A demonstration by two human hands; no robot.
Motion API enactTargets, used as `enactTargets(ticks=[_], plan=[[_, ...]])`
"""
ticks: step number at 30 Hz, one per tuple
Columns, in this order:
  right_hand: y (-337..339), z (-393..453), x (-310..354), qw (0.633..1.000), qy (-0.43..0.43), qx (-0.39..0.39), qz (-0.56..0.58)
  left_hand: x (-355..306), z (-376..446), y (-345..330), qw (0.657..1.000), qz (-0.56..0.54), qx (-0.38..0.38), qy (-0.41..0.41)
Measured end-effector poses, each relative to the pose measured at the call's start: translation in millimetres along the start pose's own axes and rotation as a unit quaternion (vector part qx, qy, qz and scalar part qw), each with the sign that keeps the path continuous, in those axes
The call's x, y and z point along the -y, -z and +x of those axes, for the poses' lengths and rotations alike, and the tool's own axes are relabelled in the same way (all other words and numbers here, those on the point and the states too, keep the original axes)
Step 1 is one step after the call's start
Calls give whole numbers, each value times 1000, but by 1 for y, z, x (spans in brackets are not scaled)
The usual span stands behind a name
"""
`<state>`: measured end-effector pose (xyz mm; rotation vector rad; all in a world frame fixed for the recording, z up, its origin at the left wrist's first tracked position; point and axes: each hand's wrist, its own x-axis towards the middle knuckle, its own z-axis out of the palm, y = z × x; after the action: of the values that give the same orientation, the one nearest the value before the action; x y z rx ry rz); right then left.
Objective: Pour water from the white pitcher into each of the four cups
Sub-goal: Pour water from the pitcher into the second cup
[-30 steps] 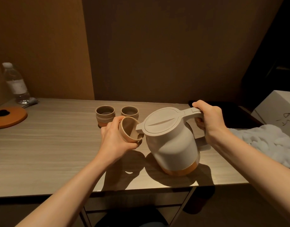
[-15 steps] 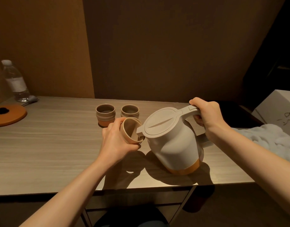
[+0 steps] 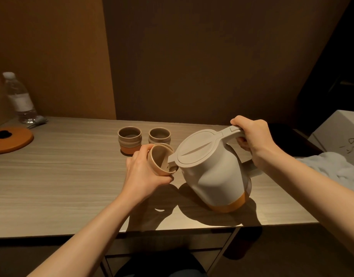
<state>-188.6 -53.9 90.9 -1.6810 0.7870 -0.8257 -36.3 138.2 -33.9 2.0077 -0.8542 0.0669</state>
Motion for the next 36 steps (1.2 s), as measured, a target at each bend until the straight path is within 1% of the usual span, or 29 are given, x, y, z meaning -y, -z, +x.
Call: enactTargets(ticks=[4,14,36], plan=[[0,1,1,1000,4,0,-6,1,0,-1,1000,-1,0,9],[-1,1,5,1000,5,4,-2,-3,-2,2,1000,-20,-3,1],[-6,5,11,1000,15,-1,-24,2,-6,-2,997,-56,-1,45]])
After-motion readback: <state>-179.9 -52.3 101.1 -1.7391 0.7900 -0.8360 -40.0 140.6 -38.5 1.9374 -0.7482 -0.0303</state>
